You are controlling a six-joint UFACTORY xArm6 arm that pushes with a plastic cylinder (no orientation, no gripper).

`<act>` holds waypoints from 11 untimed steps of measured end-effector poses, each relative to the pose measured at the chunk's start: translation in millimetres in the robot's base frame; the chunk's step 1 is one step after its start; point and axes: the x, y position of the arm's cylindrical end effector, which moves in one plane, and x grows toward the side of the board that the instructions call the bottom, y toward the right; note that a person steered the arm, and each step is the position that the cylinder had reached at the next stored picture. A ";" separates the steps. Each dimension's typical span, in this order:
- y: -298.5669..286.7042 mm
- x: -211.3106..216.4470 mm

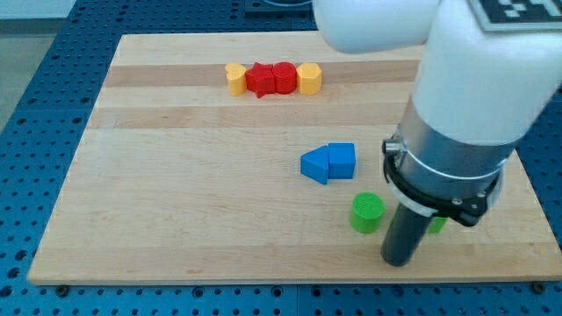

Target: Push green circle towards blue cube

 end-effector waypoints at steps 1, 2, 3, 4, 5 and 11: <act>0.0 -10.3; -3.1 -23.8; -20.9 -28.3; -34.1 -26.5; -52.9 -26.5; -36.1 -56.1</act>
